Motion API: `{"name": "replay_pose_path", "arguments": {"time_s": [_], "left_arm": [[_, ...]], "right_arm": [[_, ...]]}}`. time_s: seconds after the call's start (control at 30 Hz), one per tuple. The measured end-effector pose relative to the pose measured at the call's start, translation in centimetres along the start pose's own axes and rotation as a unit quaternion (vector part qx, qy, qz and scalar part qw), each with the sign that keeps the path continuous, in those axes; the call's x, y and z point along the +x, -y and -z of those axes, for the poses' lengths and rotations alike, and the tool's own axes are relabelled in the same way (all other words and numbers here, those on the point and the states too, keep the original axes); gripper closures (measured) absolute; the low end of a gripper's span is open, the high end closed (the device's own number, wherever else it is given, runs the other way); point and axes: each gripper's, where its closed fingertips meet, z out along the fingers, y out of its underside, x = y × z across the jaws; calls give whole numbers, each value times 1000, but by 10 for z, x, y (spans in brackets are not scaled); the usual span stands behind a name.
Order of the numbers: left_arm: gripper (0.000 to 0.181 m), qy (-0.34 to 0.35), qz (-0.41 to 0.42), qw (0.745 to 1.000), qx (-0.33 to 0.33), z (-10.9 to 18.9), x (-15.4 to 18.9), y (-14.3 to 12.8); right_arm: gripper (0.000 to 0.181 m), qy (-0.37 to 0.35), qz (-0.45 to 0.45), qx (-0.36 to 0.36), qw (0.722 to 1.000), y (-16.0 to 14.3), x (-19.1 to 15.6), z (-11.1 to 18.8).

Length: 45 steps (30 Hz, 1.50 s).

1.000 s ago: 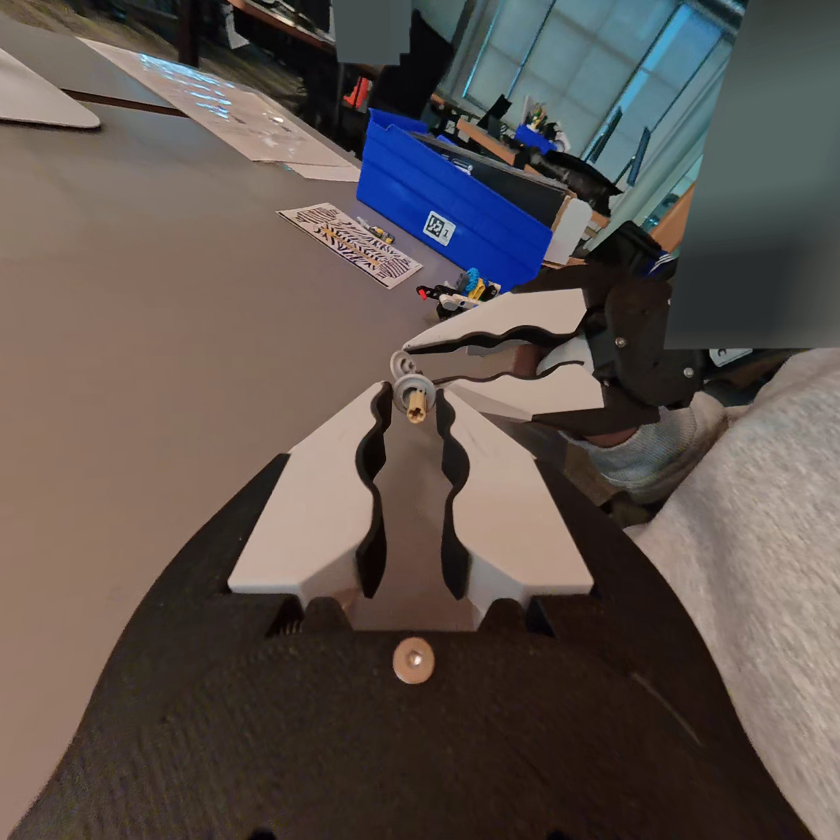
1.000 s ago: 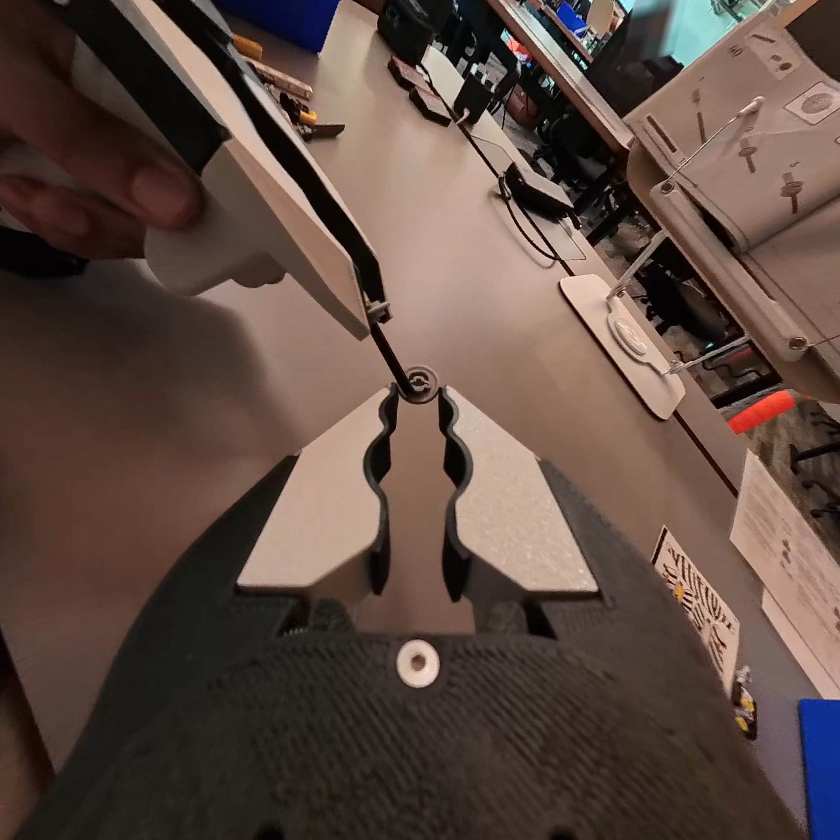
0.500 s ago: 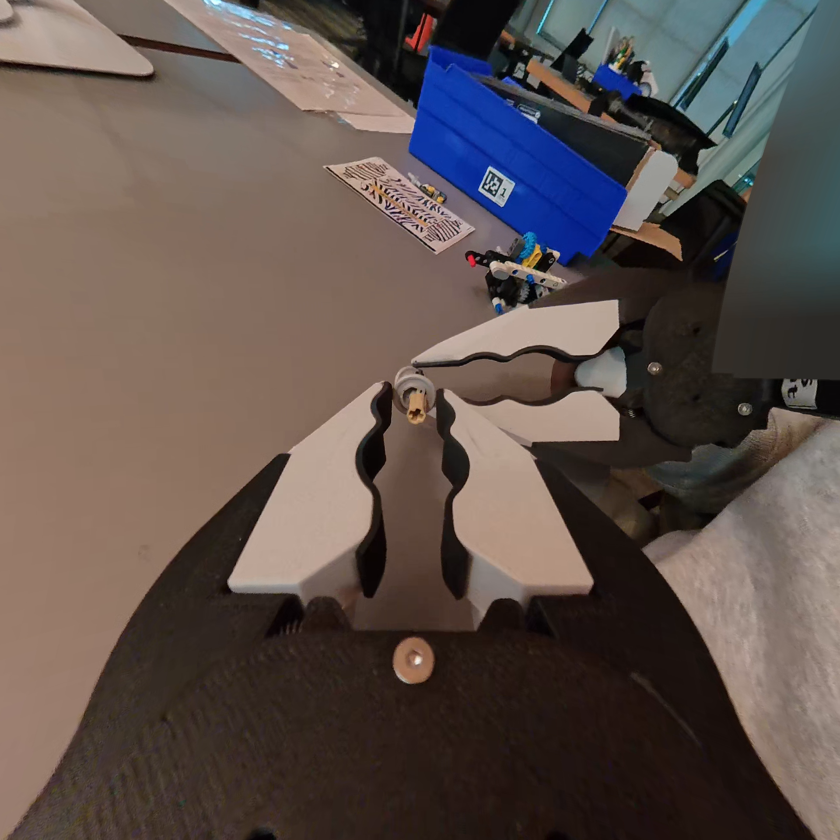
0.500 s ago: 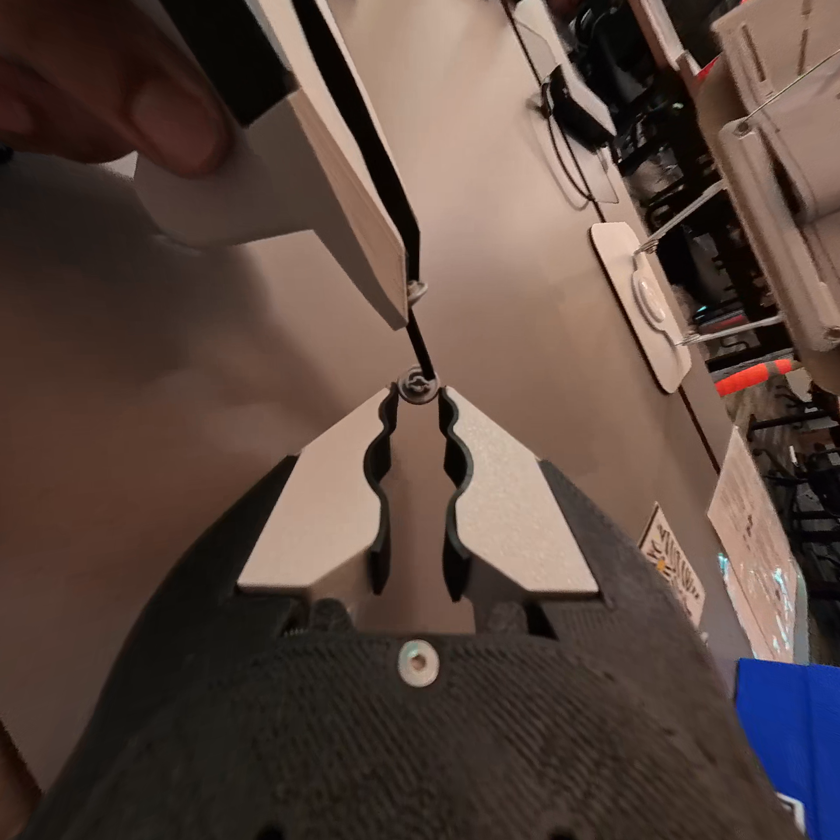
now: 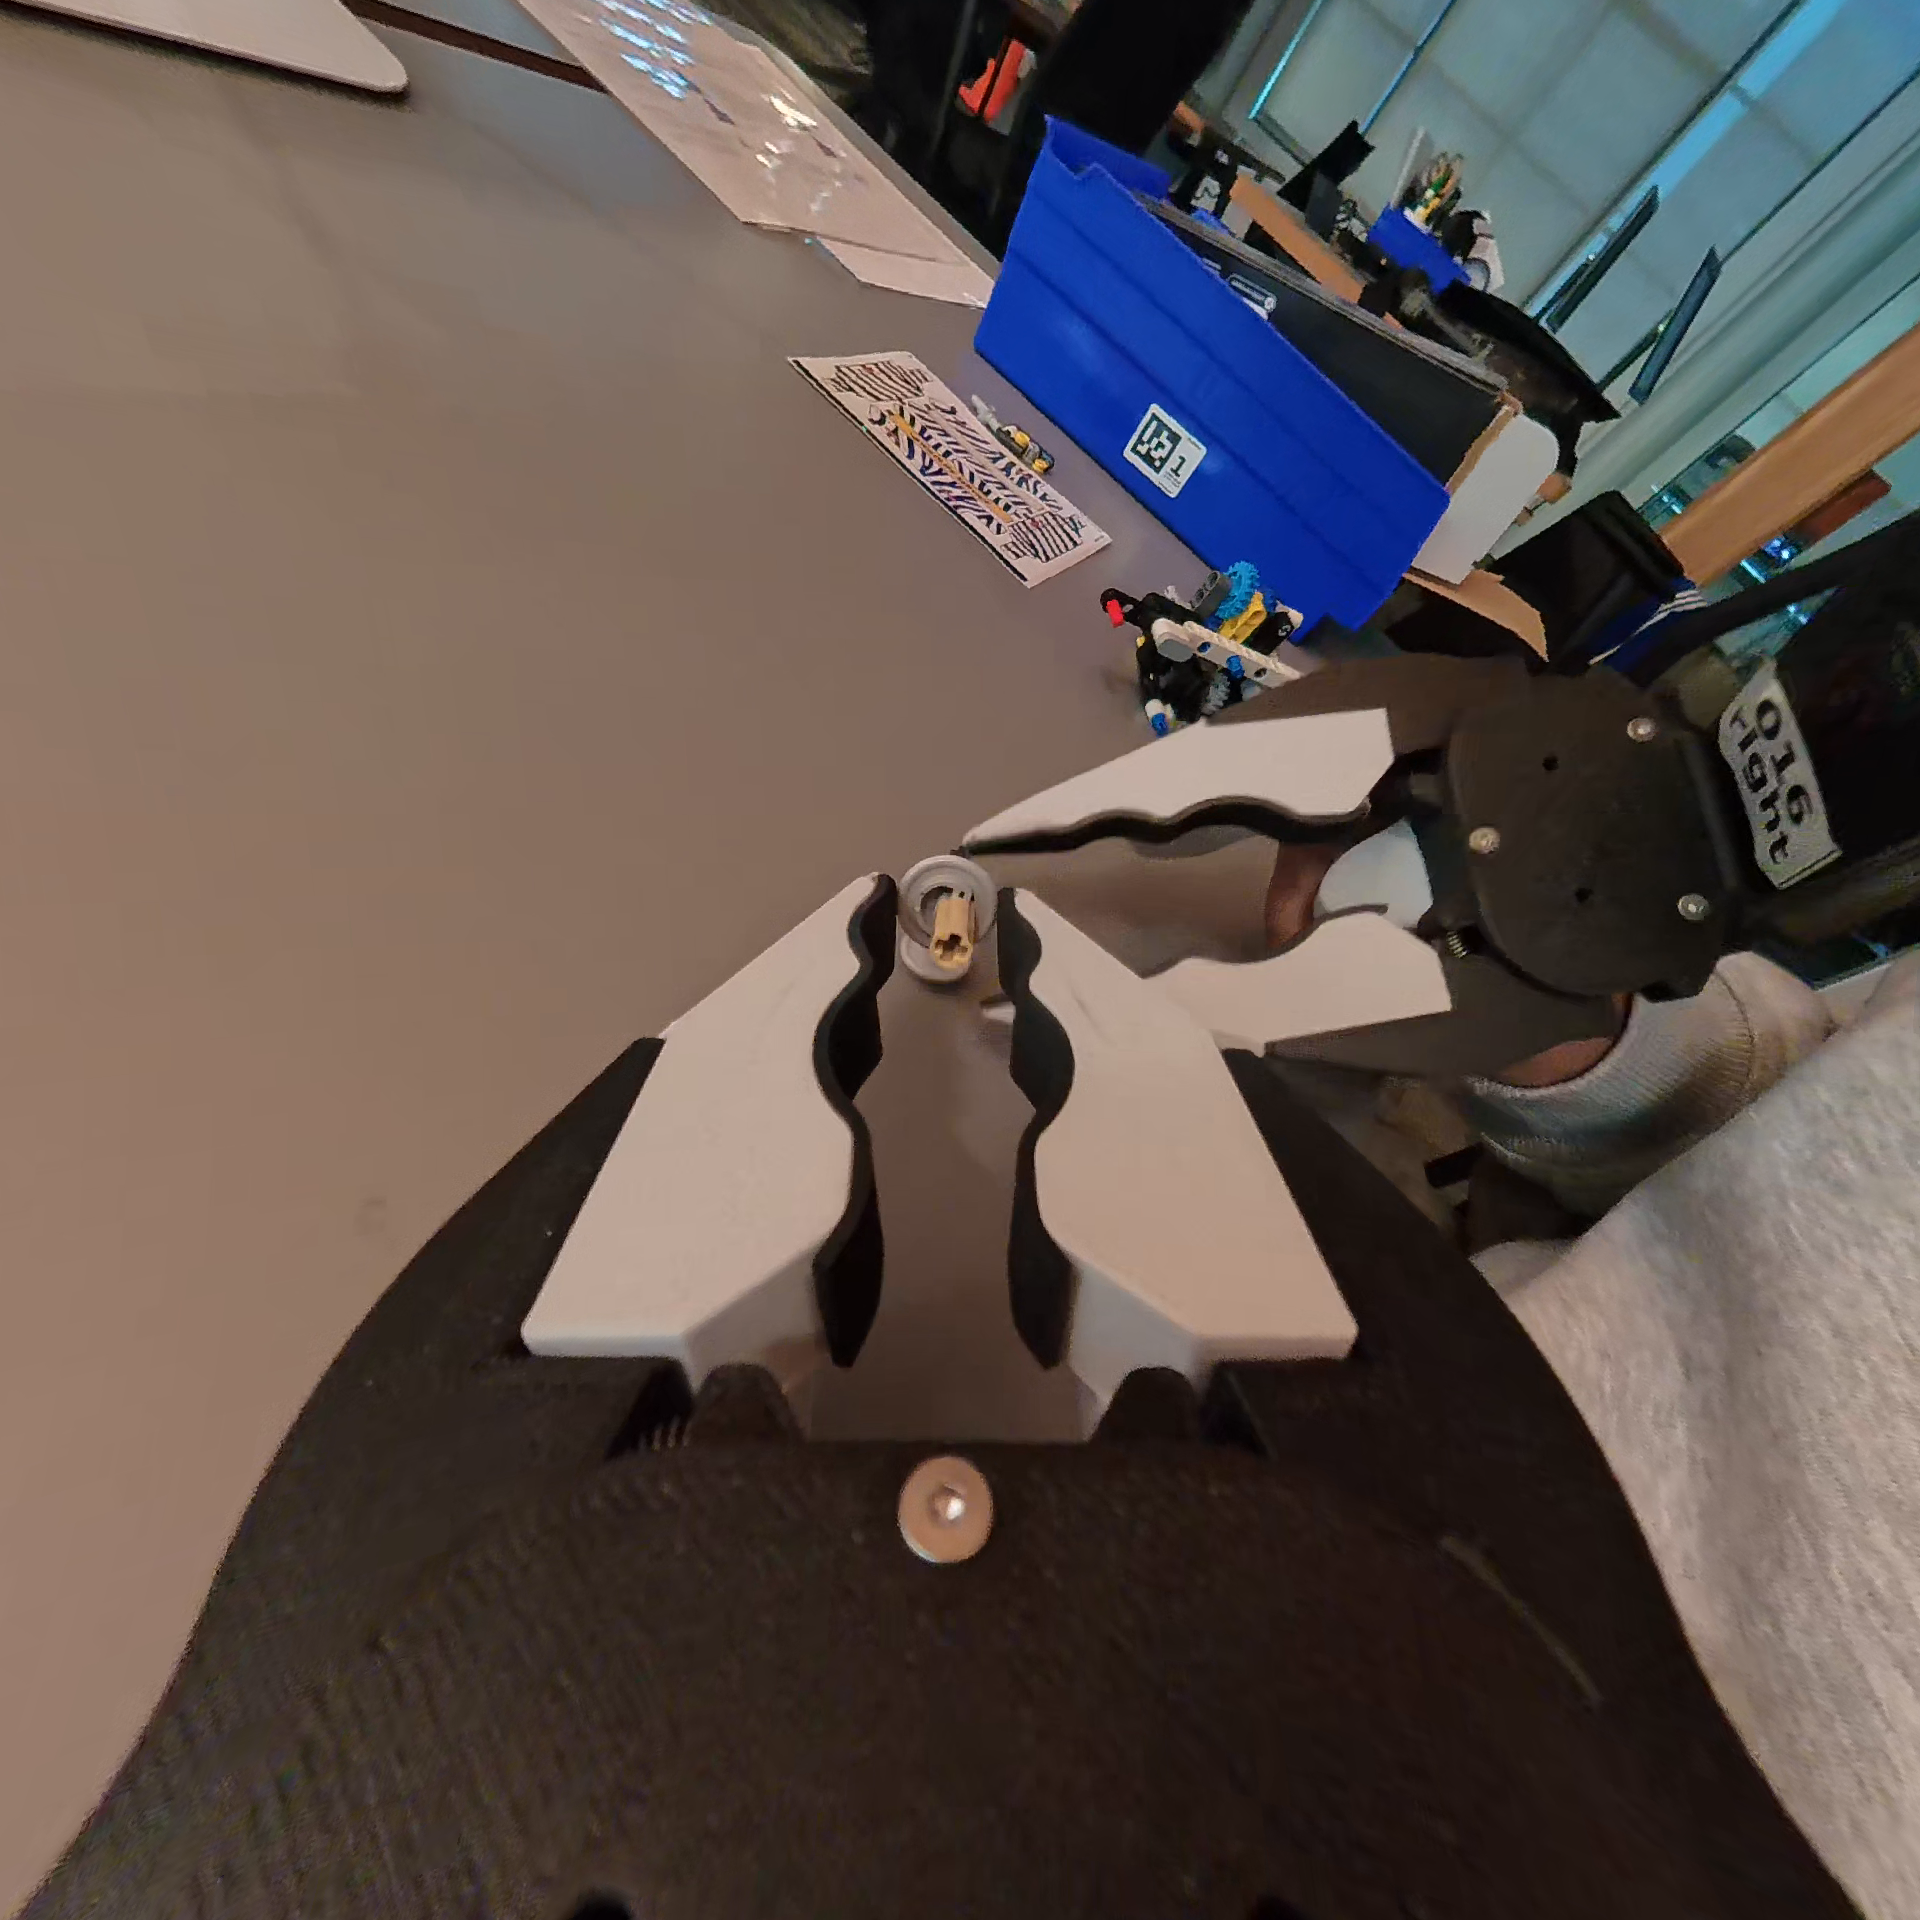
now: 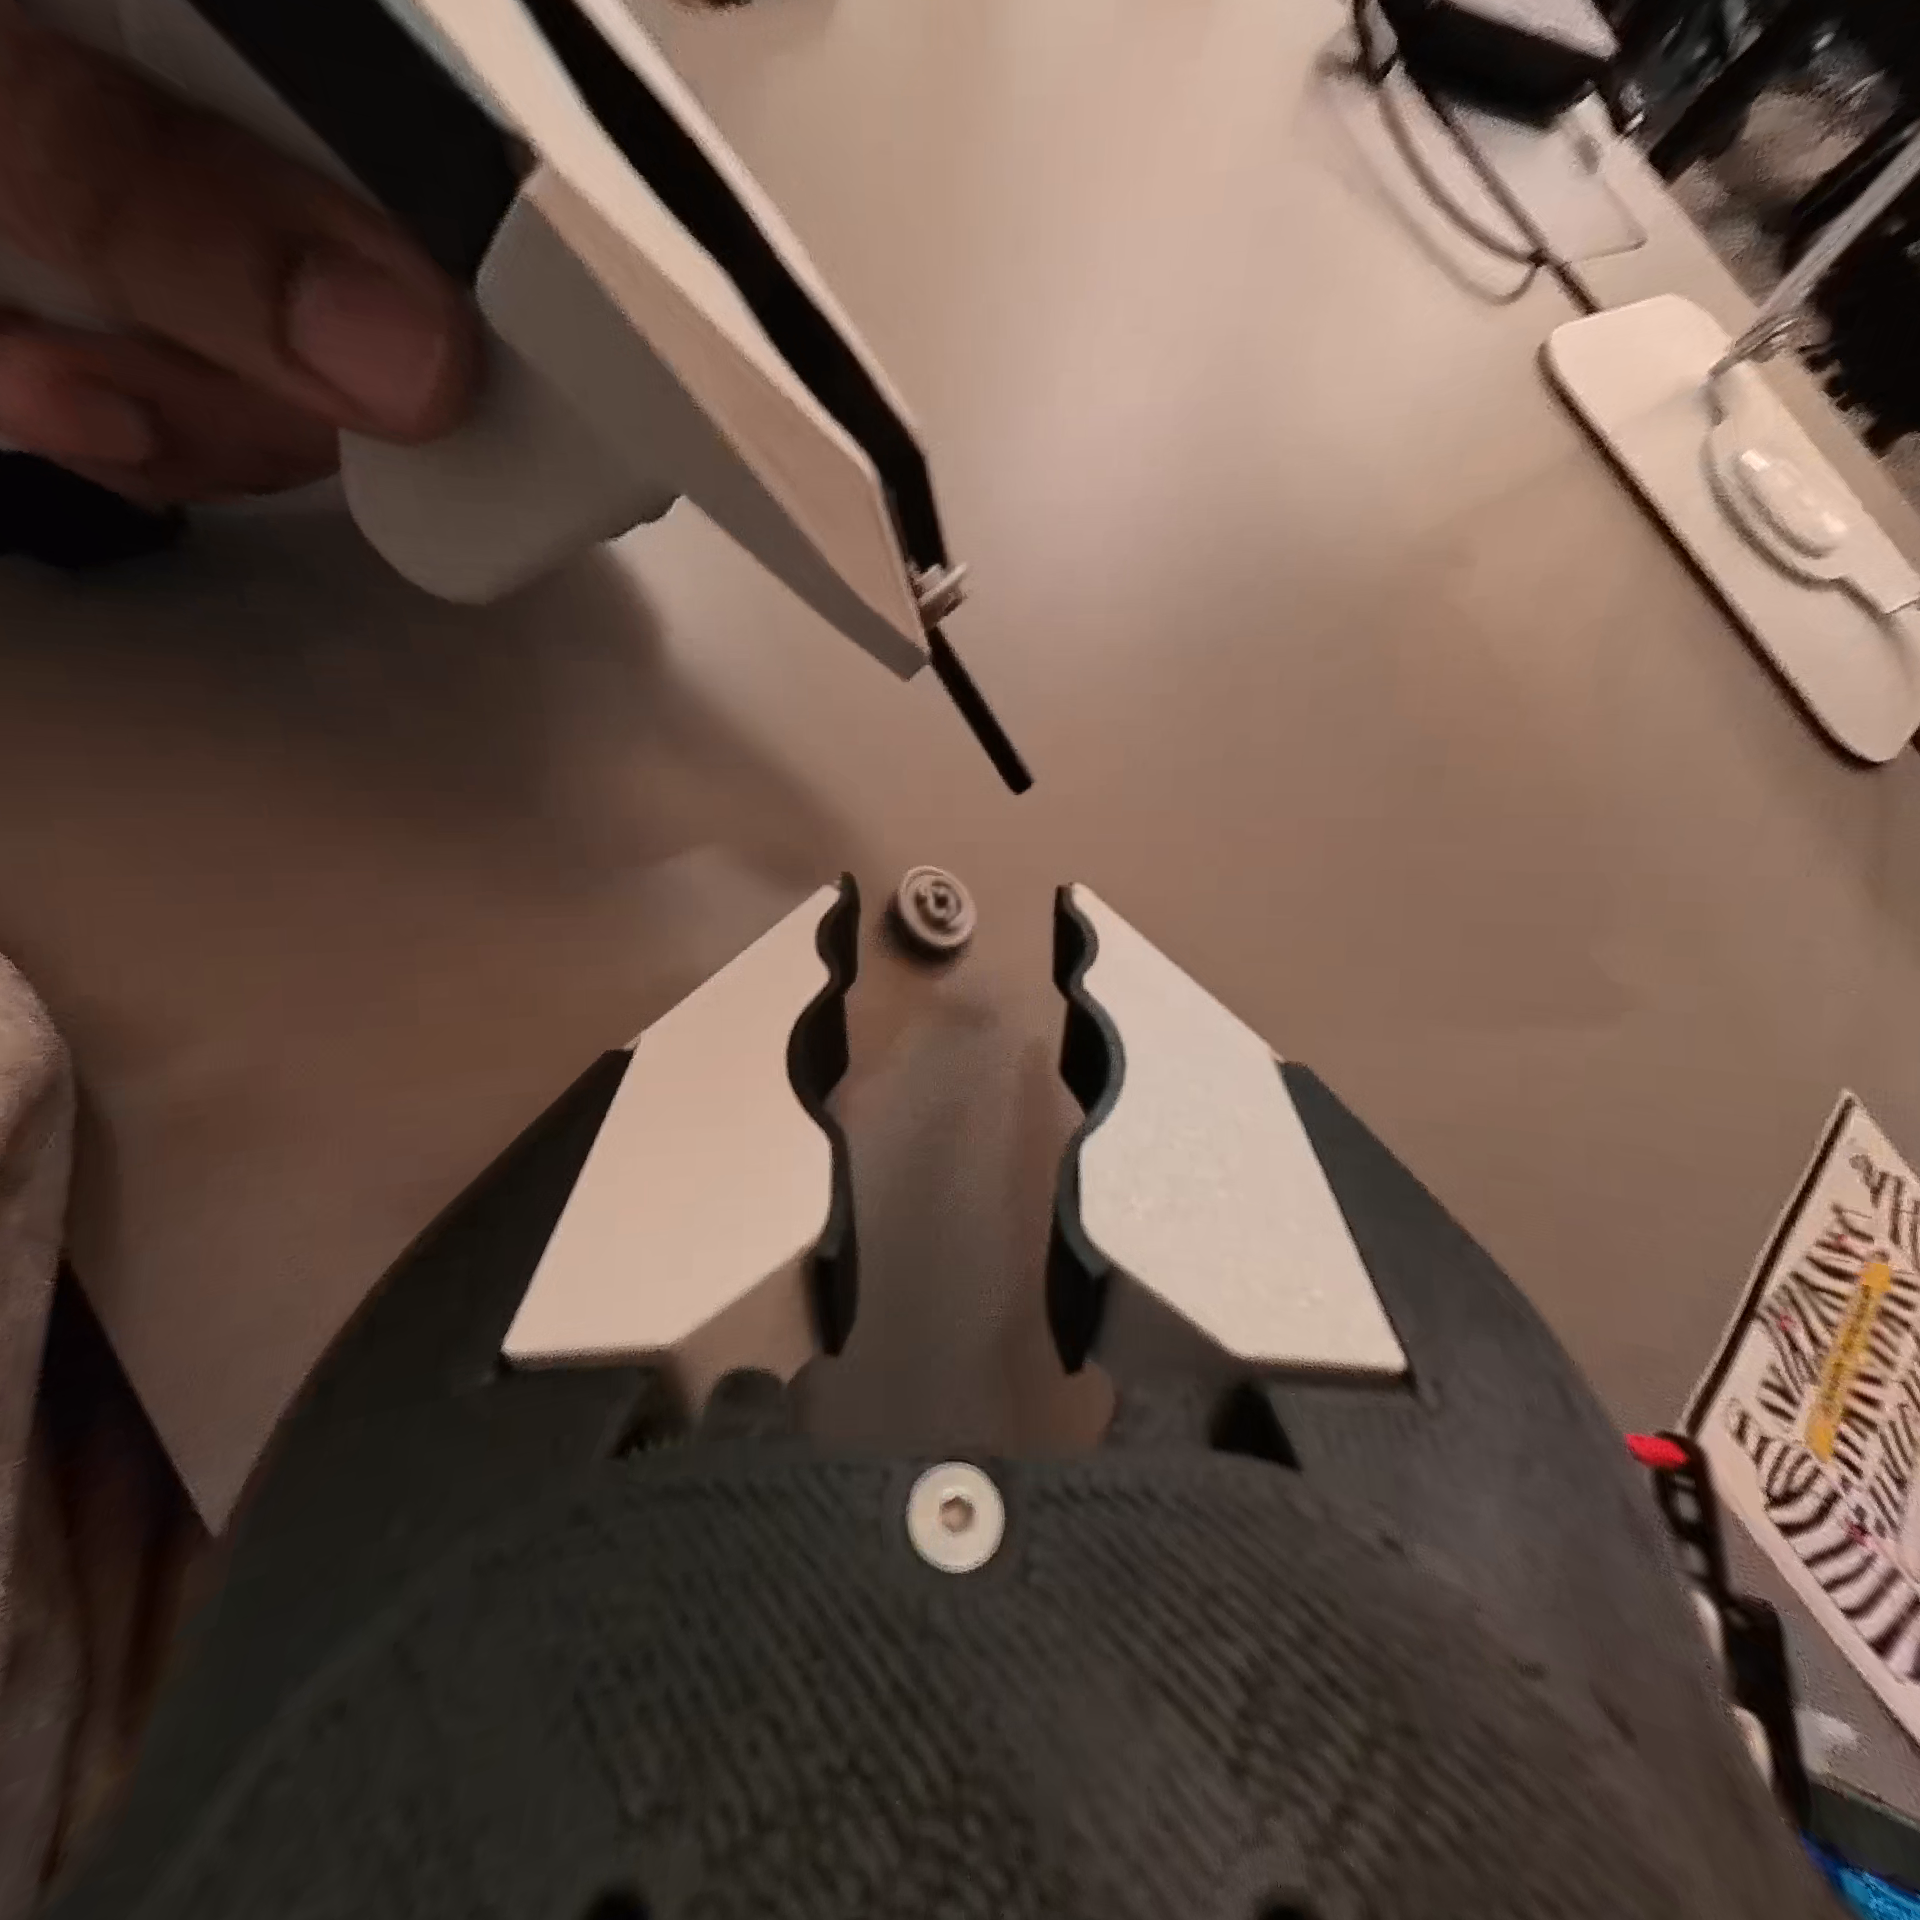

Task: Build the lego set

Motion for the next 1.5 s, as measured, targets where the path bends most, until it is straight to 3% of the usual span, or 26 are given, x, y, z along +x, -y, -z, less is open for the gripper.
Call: {"name": "replay_pose_path", "arguments": {"time_s": [0.03, 0.23, 0.43, 0.57, 0.73, 1.07, 1.3, 1.5], "left_arm": [[166, -1, 2, 1000, -1, 0, 0, 0], [166, -41, 32, 999, -7, -2, 11, -3], [165, -36, 58, 998, 14, 5, -3, 6], [166, -12, 56, 998, 32, 13, -22, 14], [166, -40, 70, 996, 41, 11, -17, 15], [165, -72, 105, 991, 47, 10, -17, 17], [166, -86, 116, 989, 43, 9, -17, 17], [166, -93, 118, 988, 41, 9, -15, 16]], "right_arm": [[145, -6, -1, 13, 1000, 4, 3, 2], [157, -15, 19, 91, 996, 26, 7, 17], [157, -27, 26, 63, 997, 12, 18, 14], [159, 36, -46, 49, 997, 3, 14, 11], [149, 124, -152, 22, 980, -2, -6, 3], [162, 115, -136, -17, 984, -10, -5, -10], [164, 199, -170, -9, 965, -9, -13, -4], [163, 244, -132, -5, 961, -9, -28, 4]]}}
